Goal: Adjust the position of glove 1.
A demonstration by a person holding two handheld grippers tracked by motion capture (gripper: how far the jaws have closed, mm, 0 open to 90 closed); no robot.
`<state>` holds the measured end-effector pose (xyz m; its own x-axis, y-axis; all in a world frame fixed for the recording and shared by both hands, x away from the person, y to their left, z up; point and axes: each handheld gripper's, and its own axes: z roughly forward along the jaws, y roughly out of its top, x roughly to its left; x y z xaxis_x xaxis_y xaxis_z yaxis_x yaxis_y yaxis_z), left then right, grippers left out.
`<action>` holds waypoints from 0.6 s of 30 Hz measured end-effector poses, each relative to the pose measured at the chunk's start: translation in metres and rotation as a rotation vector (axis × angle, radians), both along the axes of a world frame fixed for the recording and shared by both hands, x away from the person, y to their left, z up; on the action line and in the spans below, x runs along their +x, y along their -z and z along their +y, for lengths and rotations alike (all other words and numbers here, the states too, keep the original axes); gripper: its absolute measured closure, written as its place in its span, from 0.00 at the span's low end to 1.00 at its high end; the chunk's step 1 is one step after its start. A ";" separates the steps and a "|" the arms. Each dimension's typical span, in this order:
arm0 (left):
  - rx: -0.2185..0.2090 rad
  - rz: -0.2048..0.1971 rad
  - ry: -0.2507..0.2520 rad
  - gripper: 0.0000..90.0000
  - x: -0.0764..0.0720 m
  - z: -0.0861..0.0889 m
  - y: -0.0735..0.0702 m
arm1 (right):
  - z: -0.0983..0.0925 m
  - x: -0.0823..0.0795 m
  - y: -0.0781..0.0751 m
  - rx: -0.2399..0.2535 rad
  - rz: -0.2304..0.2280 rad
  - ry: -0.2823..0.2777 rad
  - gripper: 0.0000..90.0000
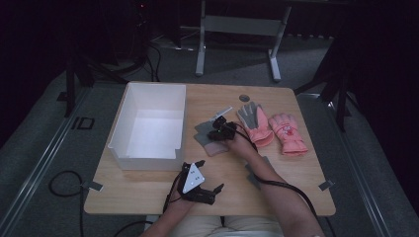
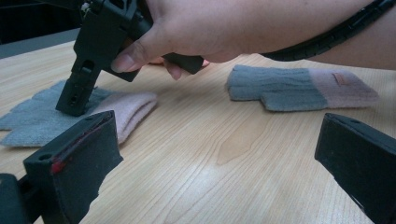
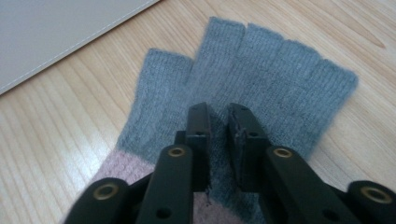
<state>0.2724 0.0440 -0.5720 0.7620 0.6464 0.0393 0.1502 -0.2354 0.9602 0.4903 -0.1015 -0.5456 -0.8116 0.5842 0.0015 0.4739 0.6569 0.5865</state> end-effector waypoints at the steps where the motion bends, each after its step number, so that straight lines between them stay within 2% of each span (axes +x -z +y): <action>1: -0.001 0.002 0.000 0.00 0.000 0.000 0.000 | 0.001 -0.001 0.000 -0.005 0.000 0.010 0.92; 3: -0.002 0.005 -0.002 0.00 0.001 0.000 0.000 | 0.005 -0.002 -0.002 -0.023 0.004 0.050 0.94; 5: -0.002 0.005 -0.003 0.00 0.001 0.000 0.000 | 0.006 -0.003 -0.003 -0.025 0.006 0.063 0.95; 7: -0.003 0.005 -0.002 0.00 0.001 0.000 0.000 | 0.006 -0.009 -0.011 -0.010 0.024 0.116 0.96; 8: -0.004 0.004 -0.002 0.00 0.000 0.000 0.000 | 0.006 -0.009 -0.011 -0.010 0.024 0.116 0.96; 10: -0.006 0.006 -0.002 0.00 0.001 0.001 0.000 | 0.004 -0.017 -0.021 0.022 0.016 0.149 0.96; 11: -0.005 0.008 -0.003 0.00 0.001 0.001 0.000 | -0.001 -0.026 -0.035 0.079 0.017 0.186 0.96; 12: -0.005 0.008 -0.003 0.00 0.001 0.001 0.000 | -0.001 -0.026 -0.035 0.079 0.017 0.186 0.96; 13: -0.002 0.006 -0.004 0.00 0.001 0.001 0.000 | -0.005 -0.037 -0.048 0.105 0.007 0.216 0.96; 14: -0.001 0.004 -0.004 0.00 0.001 0.000 0.000 | -0.005 -0.037 -0.048 0.105 0.007 0.216 0.96; 15: 0.002 0.002 -0.005 0.00 0.000 0.000 0.000 | -0.009 -0.049 -0.060 0.126 -0.005 0.226 0.96; 16: 0.002 0.002 -0.005 0.00 0.000 0.000 0.000 | -0.009 -0.049 -0.060 0.126 -0.005 0.226 0.96; 17: 0.005 0.002 -0.005 0.00 0.000 0.000 0.000 | -0.013 -0.063 -0.071 0.150 -0.033 0.262 0.96; 18: 0.005 0.002 -0.005 0.00 0.000 0.000 0.000 | -0.013 -0.063 -0.071 0.150 -0.033 0.262 0.96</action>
<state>0.2728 0.0438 -0.5718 0.7588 0.6501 0.0415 0.1529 -0.2397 0.9587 0.4273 -0.1146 -0.4742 -0.6346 0.7687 0.0796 0.5945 0.4197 0.6859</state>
